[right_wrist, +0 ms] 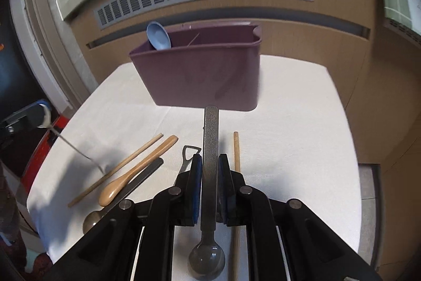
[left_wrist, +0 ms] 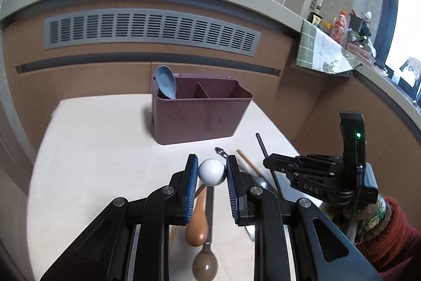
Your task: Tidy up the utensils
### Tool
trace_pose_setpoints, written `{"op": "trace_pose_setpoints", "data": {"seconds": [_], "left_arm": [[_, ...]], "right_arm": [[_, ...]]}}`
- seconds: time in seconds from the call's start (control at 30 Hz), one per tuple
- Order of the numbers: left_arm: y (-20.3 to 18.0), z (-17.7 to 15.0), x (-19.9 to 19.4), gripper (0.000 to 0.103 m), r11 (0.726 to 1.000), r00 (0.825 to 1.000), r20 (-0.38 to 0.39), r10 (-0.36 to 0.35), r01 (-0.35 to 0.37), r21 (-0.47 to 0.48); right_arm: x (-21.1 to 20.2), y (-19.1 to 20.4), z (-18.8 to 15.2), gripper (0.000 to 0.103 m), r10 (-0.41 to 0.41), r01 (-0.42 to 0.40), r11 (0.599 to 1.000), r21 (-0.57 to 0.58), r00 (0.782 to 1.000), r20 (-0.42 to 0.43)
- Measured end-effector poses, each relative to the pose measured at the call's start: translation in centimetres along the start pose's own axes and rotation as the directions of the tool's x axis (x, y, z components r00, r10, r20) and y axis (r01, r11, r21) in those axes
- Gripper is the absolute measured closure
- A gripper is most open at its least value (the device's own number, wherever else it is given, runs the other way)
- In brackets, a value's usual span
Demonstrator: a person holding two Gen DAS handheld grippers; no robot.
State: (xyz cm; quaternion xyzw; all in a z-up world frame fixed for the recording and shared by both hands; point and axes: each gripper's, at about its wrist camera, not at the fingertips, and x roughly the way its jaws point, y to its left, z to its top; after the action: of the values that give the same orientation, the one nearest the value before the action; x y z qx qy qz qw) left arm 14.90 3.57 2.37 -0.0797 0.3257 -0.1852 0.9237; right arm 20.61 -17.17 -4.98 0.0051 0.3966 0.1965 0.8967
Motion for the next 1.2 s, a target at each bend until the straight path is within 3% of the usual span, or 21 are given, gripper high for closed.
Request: {"op": "trace_pose_setpoints", "data": {"seconds": [0.17, 0.37, 0.47, 0.7, 0.87, 1.0, 1.1, 1.17, 1.2], "left_arm": [[0.2, 1.0, 1.0, 0.08, 1.0, 0.999, -0.029, -0.014, 0.013, -0.021], [-0.7, 3.3, -0.1, 0.08, 1.0, 1.0, 0.005, -0.027, 0.027, -0.009], [-1.3, 5.3, -0.9, 0.08, 0.999, 0.998, 0.032, -0.045, 0.044, 0.014], [-2.1, 12.4, -4.0, 0.08, 0.996, 0.982, 0.17, -0.086, 0.086, 0.008], [-2.0, 14.5, -4.8, 0.08, 0.993, 0.975, 0.192, -0.107, 0.113, -0.019], [-1.8, 13.7, -3.9, 0.08, 0.993, 0.979, 0.168, -0.111, 0.117, -0.025], [-1.7, 12.4, -2.7, 0.08, 0.992, 0.985, 0.126, -0.118, 0.124, -0.034], [-1.3, 11.5, -2.1, 0.08, 0.992, 0.988, 0.105, -0.117, 0.122, -0.039], [-1.1, 11.1, -1.8, 0.08, 0.991, 0.988, 0.094, -0.119, 0.124, -0.043]], "right_arm": [[-1.7, 0.1, 0.3, 0.092, -0.01, 0.009, 1.0, 0.018, 0.999, 0.044], [-5.1, 0.2, 1.5, 0.093, -0.029, 0.029, 1.0, -0.001, 0.988, 0.153], [-7.2, 0.5, 3.4, 0.1, -0.043, 0.049, 0.999, -0.024, 0.974, 0.222], [-12.7, 0.8, 9.9, 0.101, -0.058, 0.088, 0.994, -0.059, 0.918, 0.391], [-14.7, 0.2, 11.6, 0.101, -0.062, 0.102, 0.992, -0.076, 0.909, 0.411], [-14.4, -0.2, 11.1, 0.101, -0.035, 0.073, 0.994, -0.086, 0.923, 0.382], [-12.3, -0.8, 9.8, 0.1, -0.003, 0.033, 0.995, -0.099, 0.955, 0.297], [-9.8, -1.8, 8.2, 0.094, 0.04, -0.022, 0.996, -0.09, 0.977, 0.208], [-8.4, -2.5, 7.4, 0.085, 0.08, -0.069, 0.995, -0.078, 0.985, 0.155]]}}
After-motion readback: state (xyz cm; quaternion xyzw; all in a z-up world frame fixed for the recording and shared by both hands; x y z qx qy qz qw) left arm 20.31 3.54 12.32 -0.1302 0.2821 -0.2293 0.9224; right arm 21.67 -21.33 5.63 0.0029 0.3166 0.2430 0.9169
